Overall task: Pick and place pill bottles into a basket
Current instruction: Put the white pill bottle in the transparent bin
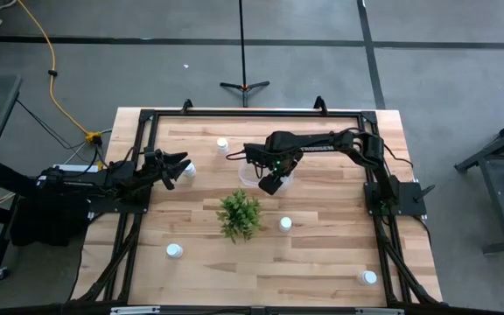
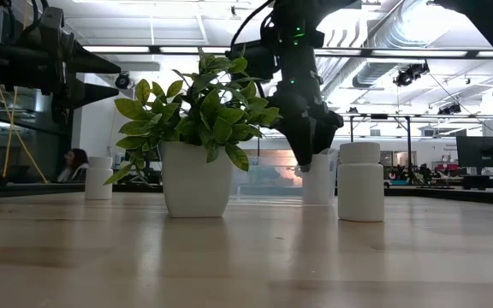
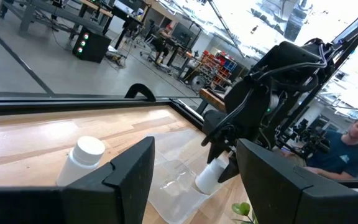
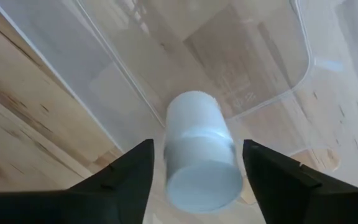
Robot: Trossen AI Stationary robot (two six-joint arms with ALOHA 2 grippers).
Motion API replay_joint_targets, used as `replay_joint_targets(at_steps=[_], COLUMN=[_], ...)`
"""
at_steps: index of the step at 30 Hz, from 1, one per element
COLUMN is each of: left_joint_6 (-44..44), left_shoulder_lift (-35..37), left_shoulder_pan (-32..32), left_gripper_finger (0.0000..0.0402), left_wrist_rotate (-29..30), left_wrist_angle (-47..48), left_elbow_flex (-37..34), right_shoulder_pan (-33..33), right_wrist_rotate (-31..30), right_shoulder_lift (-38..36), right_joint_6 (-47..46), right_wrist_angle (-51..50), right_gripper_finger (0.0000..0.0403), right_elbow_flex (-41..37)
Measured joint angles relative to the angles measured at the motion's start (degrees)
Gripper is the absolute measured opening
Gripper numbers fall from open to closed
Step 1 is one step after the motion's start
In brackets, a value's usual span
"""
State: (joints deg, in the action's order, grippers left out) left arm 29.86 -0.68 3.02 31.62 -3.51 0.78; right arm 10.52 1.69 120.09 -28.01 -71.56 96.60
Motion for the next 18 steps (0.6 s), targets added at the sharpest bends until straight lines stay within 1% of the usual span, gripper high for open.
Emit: replay_joint_targets(at_steps=[6,18], left_joint_6=[-0.02,-0.02], left_shoulder_lift=[0.00,0.00], left_shoulder_pan=[-0.02,-0.02], left_gripper_finger=[0.0262,0.0262], left_wrist_rotate=[-0.01,-0.02], left_wrist_angle=[0.00,0.00], left_elbow_flex=[0.02,0.02], right_shoulder_pan=[0.00,0.09], right_wrist_rotate=[-0.09,-0.12], right_shoulder_lift=[0.00,0.00], right_joint_6=[-0.02,-0.13], right_wrist_angle=[0.01,-0.15], right_gripper_finger=[0.0258,0.0259], right_elbow_flex=[0.00,0.02])
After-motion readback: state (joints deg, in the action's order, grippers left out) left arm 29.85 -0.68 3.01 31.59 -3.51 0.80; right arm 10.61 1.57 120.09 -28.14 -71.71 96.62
